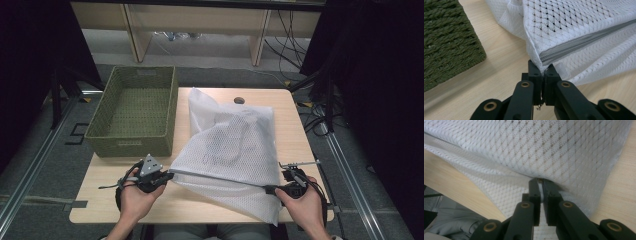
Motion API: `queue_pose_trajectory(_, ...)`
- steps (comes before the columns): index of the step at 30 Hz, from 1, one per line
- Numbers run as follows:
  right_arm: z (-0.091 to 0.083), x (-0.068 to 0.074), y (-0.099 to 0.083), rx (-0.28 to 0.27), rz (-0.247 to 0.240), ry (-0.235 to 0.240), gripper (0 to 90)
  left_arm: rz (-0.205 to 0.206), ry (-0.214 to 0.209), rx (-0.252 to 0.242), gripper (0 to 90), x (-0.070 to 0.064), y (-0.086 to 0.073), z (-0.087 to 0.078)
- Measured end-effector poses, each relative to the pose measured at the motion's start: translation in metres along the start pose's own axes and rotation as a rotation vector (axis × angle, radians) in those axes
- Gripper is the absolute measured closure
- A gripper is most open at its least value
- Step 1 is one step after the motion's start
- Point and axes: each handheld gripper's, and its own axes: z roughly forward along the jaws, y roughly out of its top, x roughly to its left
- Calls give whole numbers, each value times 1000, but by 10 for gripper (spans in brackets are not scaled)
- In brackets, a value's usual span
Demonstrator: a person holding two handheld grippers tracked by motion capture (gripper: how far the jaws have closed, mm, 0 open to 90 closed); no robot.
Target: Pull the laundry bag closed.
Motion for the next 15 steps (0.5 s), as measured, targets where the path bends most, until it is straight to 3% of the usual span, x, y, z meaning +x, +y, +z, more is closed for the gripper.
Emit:
queue_pose_trajectory(2, -2, 0, -1, 6, 22, 10, 870, -12, -4, -5, 870, -1, 0, 0)
queue_pose_trajectory(3, -1, -1, -1, -2, -1, 7, 870, -13, 0, -4, 870, 0, 0, 0)
queue_pose_trajectory(4, -3, 0, -2, 8, 30, 4, 870, -14, -3, -3, 871, 0, 0, 0)
queue_pose_trajectory(7, -3, -1, -3, -4, 10, 7, 870, -18, -6, -9, 871, -1, 0, 1)
queue_pose_trajectory(8, -5, 1, -3, 12, 52, -11, 870, -12, 3, 2, 870, 0, 1, 0)
queue_pose_trajectory(9, -4, -2, -4, -2, 9, -4, 870, -13, -1, -6, 871, 0, 1, 0)
queue_pose_trajectory(10, -6, 4, -5, 10, 68, -35, 870, -11, -2, -4, 871, 0, 1, 0)
queue_pose_trajectory(11, -5, -2, -5, -2, 21, -4, 870, -13, -4, -5, 870, 0, 1, 1)
queue_pose_trajectory(14, -7, -2, -7, 5, 37, -5, 870, -8, -10, -10, 871, 1, 1, 1)
queue_pose_trajectory(15, -6, -4, -7, -13, 18, -7, 870, -4, -14, -10, 871, 1, 1, 1)
